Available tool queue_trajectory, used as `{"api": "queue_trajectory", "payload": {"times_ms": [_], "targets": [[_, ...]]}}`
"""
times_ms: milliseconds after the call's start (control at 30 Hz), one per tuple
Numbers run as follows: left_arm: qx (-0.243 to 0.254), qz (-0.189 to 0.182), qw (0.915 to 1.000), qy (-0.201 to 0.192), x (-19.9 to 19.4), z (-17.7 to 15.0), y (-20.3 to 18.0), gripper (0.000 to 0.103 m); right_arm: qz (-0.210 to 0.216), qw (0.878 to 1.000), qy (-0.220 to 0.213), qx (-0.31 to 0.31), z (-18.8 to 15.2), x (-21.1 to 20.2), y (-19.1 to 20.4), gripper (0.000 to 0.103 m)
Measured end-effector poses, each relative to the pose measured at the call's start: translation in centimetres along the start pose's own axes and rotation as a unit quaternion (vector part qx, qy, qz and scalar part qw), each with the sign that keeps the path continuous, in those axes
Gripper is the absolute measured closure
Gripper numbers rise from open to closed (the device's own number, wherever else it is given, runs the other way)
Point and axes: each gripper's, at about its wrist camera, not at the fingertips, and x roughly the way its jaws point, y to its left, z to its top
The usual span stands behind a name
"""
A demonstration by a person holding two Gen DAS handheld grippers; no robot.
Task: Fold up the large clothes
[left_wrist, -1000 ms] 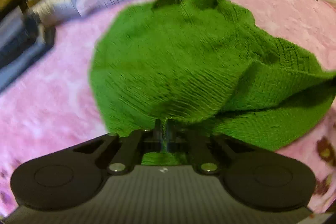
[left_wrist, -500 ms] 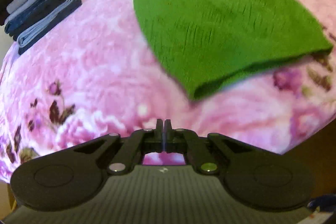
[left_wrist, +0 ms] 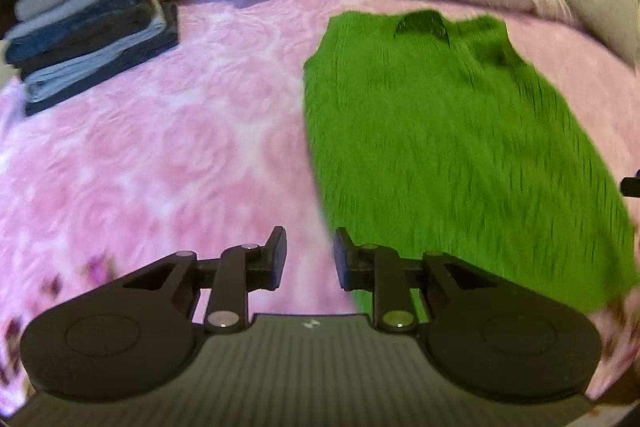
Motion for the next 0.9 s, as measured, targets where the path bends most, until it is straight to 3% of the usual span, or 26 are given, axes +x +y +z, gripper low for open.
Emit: {"api": "queue_trajectory", "payload": {"times_ms": [200,367,500,600,633,700,800,900], "targets": [[-0.036,-0.026,0.9989,-0.018,5.2,6.6,0.9,0.08,0.063,0.996,-0.038,0.047,9.3,6.5,-2.5,0.057],[-0.047,-0.007,0.9986,-0.023,8.8,9.5,0.7,0.079,0.089,0.994,-0.049,0.037,15.5,14.0,-4.8,0.057],[-0.06,0.02,0.9979,-0.012,11.5,10.5,0.4,0.078,0.096,0.994,-0.039,0.038,17.8,19.6,-7.5,0.057],[-0.084,0.033,0.9959,-0.002,12.7,10.6,0.1,0.078,0.145,0.987,-0.035,0.067,18.6,22.4,-9.7,0.057],[-0.09,0.037,0.9952,0.005,13.1,10.7,0.0,0.078,0.172,0.981,-0.034,0.079,18.7,22.9,-10.4,0.076],[-0.096,0.047,0.9941,0.018,13.7,10.8,-0.4,0.078,0.216,0.972,-0.044,0.087,19.2,23.0,-11.4,0.103],[-0.089,0.052,0.9945,0.022,13.9,11.5,-1.3,0.078,0.216,0.97,-0.088,0.072,21.4,21.1,-12.9,0.103],[-0.076,0.05,0.9957,0.014,13.9,12.6,-2.2,0.078,0.156,0.977,-0.122,0.075,24.4,20.3,-16.0,0.103]]}}
